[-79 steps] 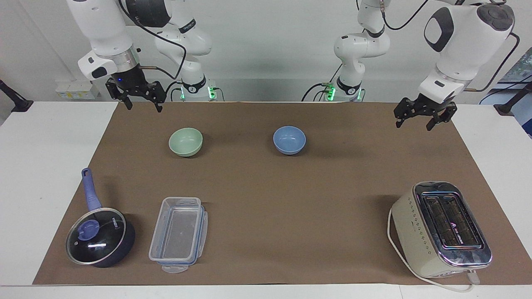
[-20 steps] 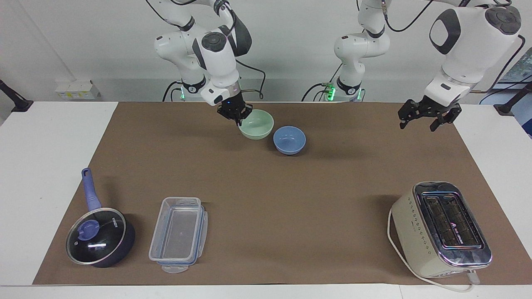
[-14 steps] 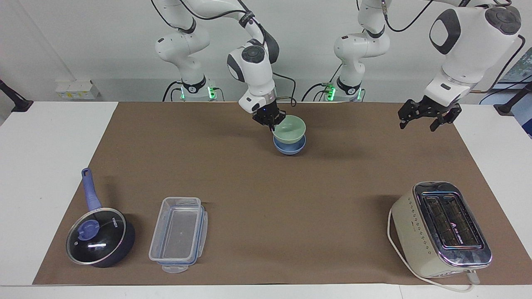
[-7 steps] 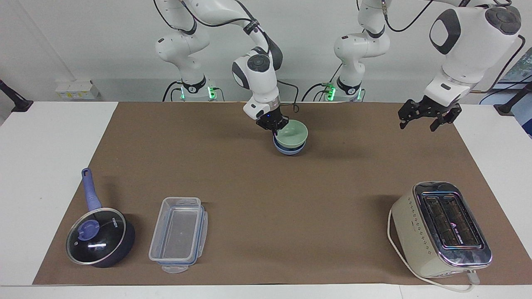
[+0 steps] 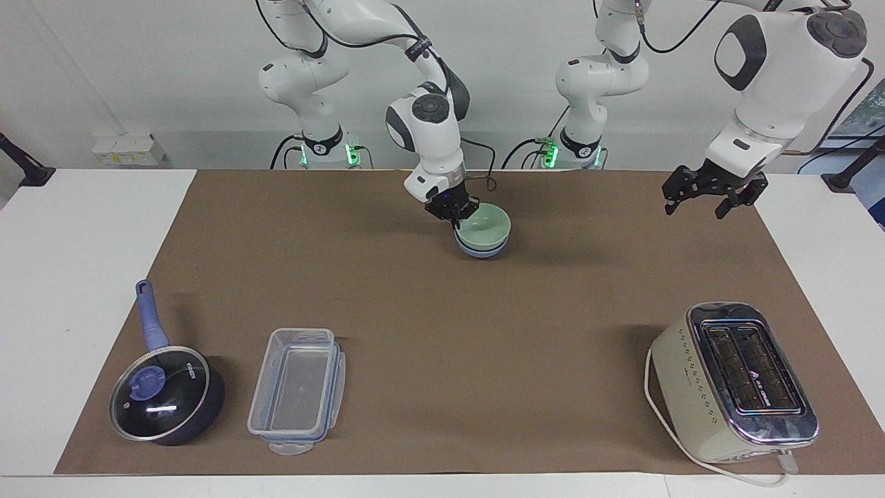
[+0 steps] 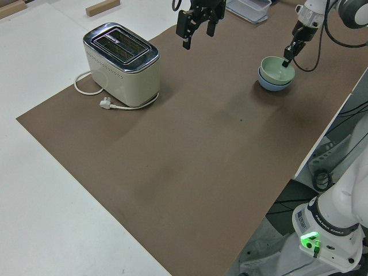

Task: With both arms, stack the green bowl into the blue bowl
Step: 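Carry the green bowl over and lower it into the blue bowl, then release the green bowl and withdraw the right gripper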

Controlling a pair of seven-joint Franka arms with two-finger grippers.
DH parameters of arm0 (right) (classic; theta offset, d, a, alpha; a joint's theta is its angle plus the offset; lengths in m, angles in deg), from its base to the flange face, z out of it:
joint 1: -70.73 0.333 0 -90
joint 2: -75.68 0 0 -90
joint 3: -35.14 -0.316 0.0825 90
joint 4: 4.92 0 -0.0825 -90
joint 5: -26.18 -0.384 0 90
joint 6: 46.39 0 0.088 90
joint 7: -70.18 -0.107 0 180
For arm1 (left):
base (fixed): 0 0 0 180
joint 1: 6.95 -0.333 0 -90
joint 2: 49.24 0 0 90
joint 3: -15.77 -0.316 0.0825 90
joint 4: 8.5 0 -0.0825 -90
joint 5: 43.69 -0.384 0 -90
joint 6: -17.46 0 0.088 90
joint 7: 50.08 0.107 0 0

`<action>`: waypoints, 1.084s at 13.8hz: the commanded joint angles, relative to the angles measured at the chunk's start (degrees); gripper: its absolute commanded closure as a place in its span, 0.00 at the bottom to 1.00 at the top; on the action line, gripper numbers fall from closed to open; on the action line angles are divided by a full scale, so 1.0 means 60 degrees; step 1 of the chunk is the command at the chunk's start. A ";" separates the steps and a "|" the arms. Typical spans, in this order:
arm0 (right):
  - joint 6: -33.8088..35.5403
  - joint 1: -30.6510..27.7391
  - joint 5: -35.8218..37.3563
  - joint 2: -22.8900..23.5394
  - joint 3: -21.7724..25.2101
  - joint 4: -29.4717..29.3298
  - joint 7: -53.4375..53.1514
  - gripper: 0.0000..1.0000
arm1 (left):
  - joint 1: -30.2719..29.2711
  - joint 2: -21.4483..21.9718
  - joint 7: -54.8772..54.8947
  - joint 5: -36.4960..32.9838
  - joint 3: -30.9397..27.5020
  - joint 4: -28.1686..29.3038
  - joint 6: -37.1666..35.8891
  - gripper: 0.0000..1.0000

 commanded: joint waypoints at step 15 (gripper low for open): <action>0.4843 -0.4589 0.1380 -0.2515 0.0071 -0.2648 0.3502 0.00 | -0.0122 -0.0096 -0.0010 -0.0196 0.0106 -0.0252 -0.0248 0.00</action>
